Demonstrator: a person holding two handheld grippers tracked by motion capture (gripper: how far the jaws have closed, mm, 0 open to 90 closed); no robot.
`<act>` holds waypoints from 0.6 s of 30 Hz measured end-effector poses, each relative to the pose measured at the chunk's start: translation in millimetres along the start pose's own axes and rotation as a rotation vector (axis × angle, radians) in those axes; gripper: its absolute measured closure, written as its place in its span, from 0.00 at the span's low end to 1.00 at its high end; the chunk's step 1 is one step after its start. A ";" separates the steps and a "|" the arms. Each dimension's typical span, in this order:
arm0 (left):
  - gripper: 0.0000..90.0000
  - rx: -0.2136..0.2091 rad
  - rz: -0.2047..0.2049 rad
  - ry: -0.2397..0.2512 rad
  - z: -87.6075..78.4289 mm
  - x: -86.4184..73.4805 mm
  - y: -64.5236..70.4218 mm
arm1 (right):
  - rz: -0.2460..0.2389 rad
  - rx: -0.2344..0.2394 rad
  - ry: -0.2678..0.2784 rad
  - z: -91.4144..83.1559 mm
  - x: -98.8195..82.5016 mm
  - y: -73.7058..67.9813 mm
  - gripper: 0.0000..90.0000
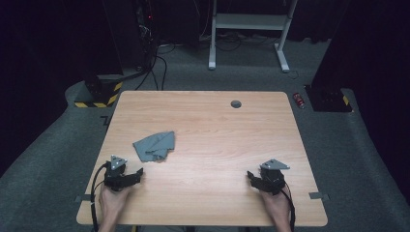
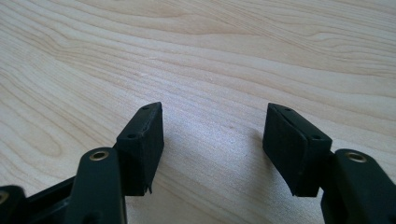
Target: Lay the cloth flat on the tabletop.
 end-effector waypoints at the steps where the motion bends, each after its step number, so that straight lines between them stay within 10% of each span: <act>1: 0.23 -0.007 -0.010 -0.001 -0.4 0.5 -0.9 | 0.000 0.000 0.000 0.0 0.0 0.0 0.42; 18: 0.27 -0.053 -0.034 0.041 -12.2 9.0 -0.8 | 0.000 0.000 0.000 0.0 0.0 -0.1 0.42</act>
Point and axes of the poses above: each handheld gripper's, and its own axes: z roughly forward along the jaws, x roughly out of its top, y roughly to its right, the point moved 4 cm from there along z, roughly forward along the jaws, and after that the axes turned 4 degrees about -x, right-handed, at the moved point
